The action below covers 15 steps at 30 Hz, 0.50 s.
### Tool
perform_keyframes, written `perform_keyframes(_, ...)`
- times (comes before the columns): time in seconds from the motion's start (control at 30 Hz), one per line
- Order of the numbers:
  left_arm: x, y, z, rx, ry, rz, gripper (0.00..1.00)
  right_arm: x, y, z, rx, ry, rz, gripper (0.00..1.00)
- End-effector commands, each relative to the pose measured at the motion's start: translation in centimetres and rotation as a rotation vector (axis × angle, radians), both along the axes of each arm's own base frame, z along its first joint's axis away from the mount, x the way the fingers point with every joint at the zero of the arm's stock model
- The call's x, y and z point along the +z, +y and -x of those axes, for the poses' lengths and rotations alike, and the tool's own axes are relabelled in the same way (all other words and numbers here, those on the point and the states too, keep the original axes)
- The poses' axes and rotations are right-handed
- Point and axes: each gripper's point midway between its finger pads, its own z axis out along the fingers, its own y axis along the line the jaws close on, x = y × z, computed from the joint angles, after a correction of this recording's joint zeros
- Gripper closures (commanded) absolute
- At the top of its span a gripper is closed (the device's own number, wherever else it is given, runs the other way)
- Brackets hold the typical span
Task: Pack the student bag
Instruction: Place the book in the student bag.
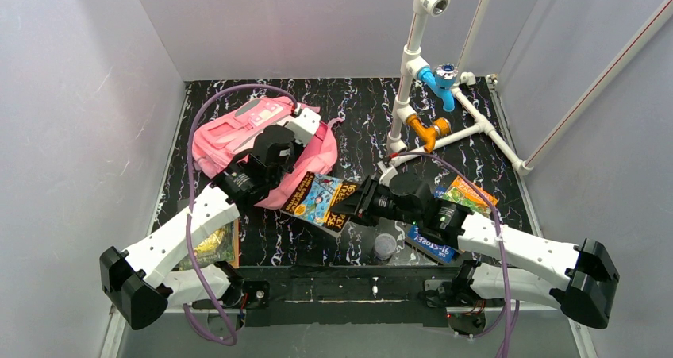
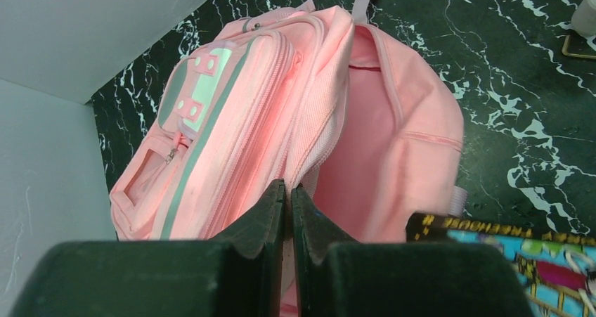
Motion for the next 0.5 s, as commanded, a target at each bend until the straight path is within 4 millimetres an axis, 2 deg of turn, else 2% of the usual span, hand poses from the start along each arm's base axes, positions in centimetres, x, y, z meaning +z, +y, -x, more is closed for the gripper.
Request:
perform_keyframes(0.0, 5.7, 0.0, -0.4, -0.005, -0.141, 0.114, 1.0, 10.6, 2.0, 1.9, 0.068, -0.158, -0.262, 0.99)
perform_keyframes(0.07, 5.5, 0.2, -0.7, 0.007, -0.143, 0.112, 1.0, 10.1, 1.9, 2.8, 0.086, -0.158, -0.229, 0.99)
perform_keyframes(0.13, 5.5, 0.2, -0.8, 0.009, -0.135, 0.127, 1.0, 8.5, 1.6, 2.5, 0.056, -0.141, -0.186, 0.99)
perform_keyframes(0.23, 6.1, -0.2, 0.0, -0.013, -0.116, 0.194, 1.0, 7.2, 1.8, 0.2, -0.055, -0.152, -0.184, 0.99)
perform_keyframes(0.33, 7.0, 0.2, 1.7, -0.03, -0.099, 0.251, 1.0, 7.1, 2.8, -3.1, -0.19, -0.206, -0.145, 0.99)
perform_keyframes(0.47, 7.6, 0.1, 3.6, -0.112, -0.088, 0.268, 1.0, 6.0, 3.9, -7.6, -0.352, -0.236, -0.117, 0.99)
